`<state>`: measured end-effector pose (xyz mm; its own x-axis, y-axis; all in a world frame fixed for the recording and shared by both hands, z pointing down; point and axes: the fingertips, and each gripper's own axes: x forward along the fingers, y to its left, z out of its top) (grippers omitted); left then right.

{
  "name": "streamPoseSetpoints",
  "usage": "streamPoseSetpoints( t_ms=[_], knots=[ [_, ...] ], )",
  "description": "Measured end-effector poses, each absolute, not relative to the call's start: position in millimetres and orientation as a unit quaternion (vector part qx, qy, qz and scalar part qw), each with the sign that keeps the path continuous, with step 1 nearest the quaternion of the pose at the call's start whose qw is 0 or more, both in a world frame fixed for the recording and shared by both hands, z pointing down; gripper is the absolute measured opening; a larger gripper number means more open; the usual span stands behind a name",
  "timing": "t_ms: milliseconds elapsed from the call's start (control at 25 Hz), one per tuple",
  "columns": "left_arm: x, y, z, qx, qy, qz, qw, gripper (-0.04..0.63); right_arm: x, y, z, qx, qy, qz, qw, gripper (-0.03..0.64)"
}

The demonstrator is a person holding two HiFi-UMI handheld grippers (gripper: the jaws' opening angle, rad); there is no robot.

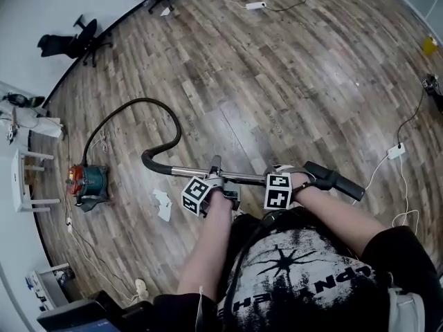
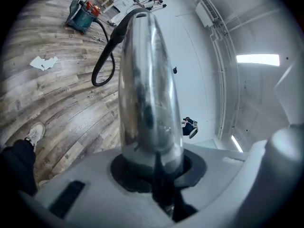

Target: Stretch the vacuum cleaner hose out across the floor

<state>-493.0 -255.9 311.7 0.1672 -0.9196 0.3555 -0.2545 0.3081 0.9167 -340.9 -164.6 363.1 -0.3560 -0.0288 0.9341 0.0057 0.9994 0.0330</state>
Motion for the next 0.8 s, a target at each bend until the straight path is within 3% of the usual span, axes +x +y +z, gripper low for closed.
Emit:
streamPoseSetpoints(
  t_ms=[360,800],
  knots=[
    [-410,-235,332,0.523,-0.556,-0.258,0.592,0.064,-265,-131,381,0.035,-0.821,0.019,0.570,0.126],
    [-377,-221,364,0.535,-0.493,-0.249,0.639,0.063,-241,-102,396,0.085,-0.786,0.046,0.611,0.126]
  ],
)
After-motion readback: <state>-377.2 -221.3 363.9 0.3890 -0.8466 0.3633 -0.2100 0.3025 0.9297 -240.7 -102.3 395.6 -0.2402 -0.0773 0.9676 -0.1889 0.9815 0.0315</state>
